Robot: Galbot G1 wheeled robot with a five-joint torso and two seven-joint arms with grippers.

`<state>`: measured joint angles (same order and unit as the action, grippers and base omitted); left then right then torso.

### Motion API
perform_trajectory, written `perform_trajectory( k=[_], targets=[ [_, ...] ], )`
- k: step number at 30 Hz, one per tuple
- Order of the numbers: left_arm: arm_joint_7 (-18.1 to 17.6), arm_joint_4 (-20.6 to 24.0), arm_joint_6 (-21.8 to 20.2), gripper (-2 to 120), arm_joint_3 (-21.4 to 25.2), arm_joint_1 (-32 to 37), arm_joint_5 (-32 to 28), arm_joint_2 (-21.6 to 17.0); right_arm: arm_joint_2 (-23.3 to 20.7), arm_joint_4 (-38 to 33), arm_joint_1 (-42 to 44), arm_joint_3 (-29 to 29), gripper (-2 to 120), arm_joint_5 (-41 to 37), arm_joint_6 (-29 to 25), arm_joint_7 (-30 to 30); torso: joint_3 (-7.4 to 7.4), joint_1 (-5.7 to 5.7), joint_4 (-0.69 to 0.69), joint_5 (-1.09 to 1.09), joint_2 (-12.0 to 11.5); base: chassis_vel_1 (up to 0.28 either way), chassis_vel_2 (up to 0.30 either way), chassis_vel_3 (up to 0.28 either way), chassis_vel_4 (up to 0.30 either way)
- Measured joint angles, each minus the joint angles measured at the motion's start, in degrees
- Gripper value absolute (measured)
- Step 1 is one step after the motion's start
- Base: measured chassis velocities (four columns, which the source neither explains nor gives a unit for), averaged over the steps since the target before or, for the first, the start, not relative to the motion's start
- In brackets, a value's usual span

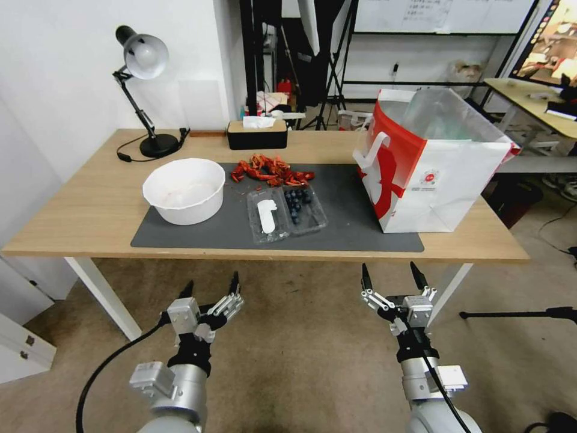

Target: Close the takeout container lid, then place the container into the takeout bag.

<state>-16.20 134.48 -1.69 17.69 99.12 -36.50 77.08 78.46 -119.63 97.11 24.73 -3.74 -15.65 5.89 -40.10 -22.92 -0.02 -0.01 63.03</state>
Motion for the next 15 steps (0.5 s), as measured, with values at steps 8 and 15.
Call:
perform_trajectory(
  k=[8,15],
  targets=[
    [-8.84,2.57,-5.51,100,-1.53,-11.23,-24.56,-0.61,-2.43,1.28,-3.03,-1.71,100,-0.94,1.66,-0.24,-0.01,-0.02,0.00,-0.02,0.00,0.000,0.000,0.000,0.000],
    [-10.67,-1.32,-5.90,100,-5.84,-19.69,-34.36,-1.76,-1.58,1.28,-1.71,-1.22,100,-0.20,1.67,-0.49,-0.01,-0.02,0.02,0.01,0.00,0.000,0.000,0.000,0.000]
  ],
)
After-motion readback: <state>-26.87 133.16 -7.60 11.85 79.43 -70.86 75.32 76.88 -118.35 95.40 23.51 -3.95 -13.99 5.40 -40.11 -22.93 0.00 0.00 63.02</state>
